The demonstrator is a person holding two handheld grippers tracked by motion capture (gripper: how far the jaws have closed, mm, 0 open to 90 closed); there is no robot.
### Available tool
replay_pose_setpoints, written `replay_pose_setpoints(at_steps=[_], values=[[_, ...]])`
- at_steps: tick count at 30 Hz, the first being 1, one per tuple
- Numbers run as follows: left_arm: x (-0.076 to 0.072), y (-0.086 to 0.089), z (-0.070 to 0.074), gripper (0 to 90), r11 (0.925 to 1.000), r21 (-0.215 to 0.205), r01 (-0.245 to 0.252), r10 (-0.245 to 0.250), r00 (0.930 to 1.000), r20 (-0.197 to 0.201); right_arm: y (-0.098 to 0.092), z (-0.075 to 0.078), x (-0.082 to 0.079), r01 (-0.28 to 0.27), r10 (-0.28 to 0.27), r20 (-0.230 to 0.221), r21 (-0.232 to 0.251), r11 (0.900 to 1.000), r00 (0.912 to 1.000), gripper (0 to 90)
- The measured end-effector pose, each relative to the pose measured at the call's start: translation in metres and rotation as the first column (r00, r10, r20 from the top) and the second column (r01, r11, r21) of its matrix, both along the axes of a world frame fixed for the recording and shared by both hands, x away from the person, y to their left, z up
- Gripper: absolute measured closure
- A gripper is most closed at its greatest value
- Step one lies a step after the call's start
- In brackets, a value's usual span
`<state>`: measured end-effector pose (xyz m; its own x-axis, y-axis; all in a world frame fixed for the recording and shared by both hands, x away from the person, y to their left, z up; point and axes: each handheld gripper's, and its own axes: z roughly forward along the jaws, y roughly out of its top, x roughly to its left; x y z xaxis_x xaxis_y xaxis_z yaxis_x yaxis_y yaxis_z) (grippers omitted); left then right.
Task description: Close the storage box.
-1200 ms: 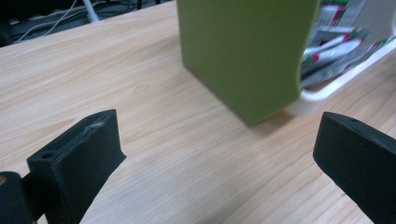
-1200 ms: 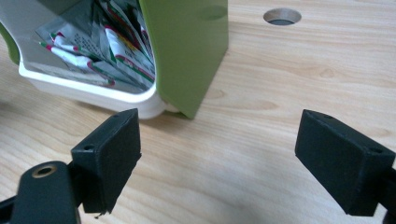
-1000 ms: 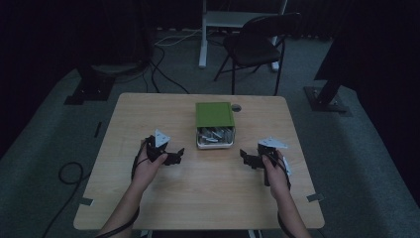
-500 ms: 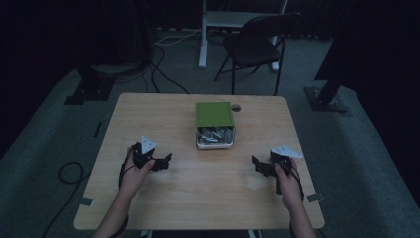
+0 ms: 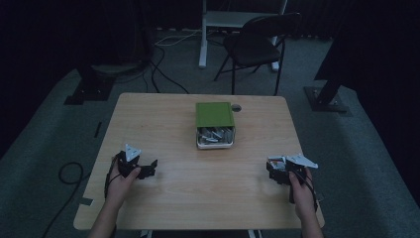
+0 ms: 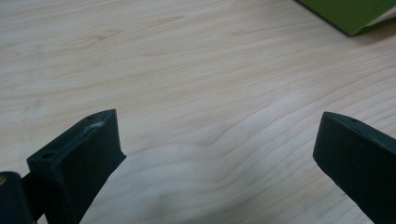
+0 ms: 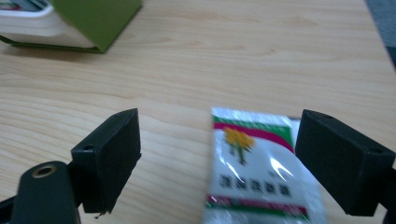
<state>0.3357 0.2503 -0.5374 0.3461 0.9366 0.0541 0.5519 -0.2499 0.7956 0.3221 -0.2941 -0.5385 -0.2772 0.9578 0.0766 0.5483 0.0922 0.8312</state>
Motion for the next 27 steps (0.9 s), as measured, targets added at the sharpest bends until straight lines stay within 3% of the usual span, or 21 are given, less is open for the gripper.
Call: replay_pose_setpoints(at_steps=[7,16,22,27], values=[[-0.017,0.016,-0.001,1.7,0.9978,0.0,-0.066,0.066,0.9976,-0.023,-0.018,-0.006,-0.013,0.037,-0.037,-0.019,0.002,0.999,0.9991,14.0],[-0.032,0.03,-0.009,1.7,0.9944,0.012,-0.105,0.105,0.993,-0.054,-0.027,-0.014,-0.024,0.045,-0.046,-0.063,-0.015,0.999,0.997,14.0],[-0.041,0.037,-0.012,1.7,0.9894,0.036,-0.141,0.143,0.9868,-0.076,-0.026,-0.017,-0.029,0.037,-0.041,-0.097,-0.046,0.998,0.9944,13.9],[-0.047,0.042,-0.014,1.8,0.9821,0.02,-0.187,0.188,0.978,-0.09,-0.023,-0.021,-0.031,0.027,-0.034,-0.134,-0.057,0.998,0.9904,14.0]])
